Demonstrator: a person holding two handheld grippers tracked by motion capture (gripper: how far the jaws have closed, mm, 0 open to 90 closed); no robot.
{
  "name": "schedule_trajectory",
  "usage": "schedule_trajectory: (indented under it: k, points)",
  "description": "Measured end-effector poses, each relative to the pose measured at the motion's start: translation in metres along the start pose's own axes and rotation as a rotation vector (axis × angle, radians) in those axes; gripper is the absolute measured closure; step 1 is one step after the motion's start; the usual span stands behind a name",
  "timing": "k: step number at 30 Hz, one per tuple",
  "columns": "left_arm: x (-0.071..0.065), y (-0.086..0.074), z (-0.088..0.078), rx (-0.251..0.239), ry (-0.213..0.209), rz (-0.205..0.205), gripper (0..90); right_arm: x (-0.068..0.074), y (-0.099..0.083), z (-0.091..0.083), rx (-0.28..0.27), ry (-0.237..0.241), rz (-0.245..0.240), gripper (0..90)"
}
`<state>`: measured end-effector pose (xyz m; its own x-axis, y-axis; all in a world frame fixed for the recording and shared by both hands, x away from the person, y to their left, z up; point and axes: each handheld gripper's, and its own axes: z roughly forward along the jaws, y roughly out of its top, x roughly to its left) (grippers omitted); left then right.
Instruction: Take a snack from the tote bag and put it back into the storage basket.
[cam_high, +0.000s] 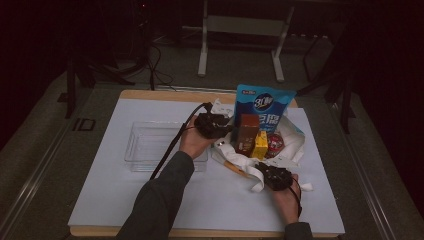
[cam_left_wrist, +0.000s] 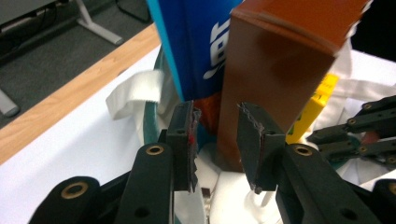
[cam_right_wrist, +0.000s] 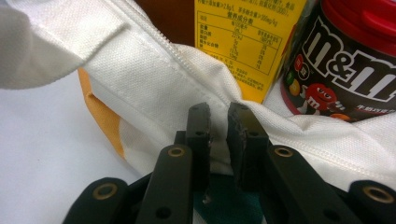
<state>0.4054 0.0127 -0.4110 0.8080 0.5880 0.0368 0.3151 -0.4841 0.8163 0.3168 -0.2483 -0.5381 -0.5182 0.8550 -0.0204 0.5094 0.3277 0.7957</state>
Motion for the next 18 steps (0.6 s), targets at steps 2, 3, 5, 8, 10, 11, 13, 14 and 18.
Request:
schedule_trajectory:
  k: [2,3,5,8,10,11,13,14,18]
  points:
    - [-0.0004,0.0023,-0.0009,-0.005,0.0,0.011,65.1,0.0,0.0,0.0,0.0,0.0,0.0,78.8]
    - [-0.0005,0.0033,-0.0007,-0.01,-0.006,0.011,64.7,-0.0001,0.0,0.0,0.0,0.001,0.001,78.8]
    - [-0.001,0.0047,-0.0008,-0.016,-0.022,0.021,61.9,-0.0004,0.0,-0.0001,0.0,0.002,0.002,78.8]
    - [-0.0038,0.0059,0.0001,-0.019,-0.058,0.05,57.8,-0.0001,0.0,0.0,0.0,0.001,0.001,78.8]
    - [-0.0066,0.0059,-0.0002,-0.015,-0.049,0.088,55.4,-0.0003,-0.0001,-0.0001,-0.001,0.002,0.003,78.8]
    - [-0.0063,0.0058,-0.0002,-0.01,-0.06,0.097,52.7,-0.0002,-0.0001,-0.0001,-0.001,0.002,0.002,78.7]
    - [-0.0059,0.0054,-0.0009,-0.008,-0.067,0.11,49.7,-0.0002,-0.0001,-0.0001,-0.001,0.001,0.002,78.7]
    - [-0.0048,0.0051,-0.0012,-0.01,-0.081,0.111,49.7,-0.0003,-0.0001,-0.0002,-0.001,0.002,0.002,78.7]
    - [-0.0015,0.0068,-0.001,-0.009,-0.124,0.127,42.7,-0.0004,-0.0001,-0.0002,-0.001,0.003,0.002,78.7]
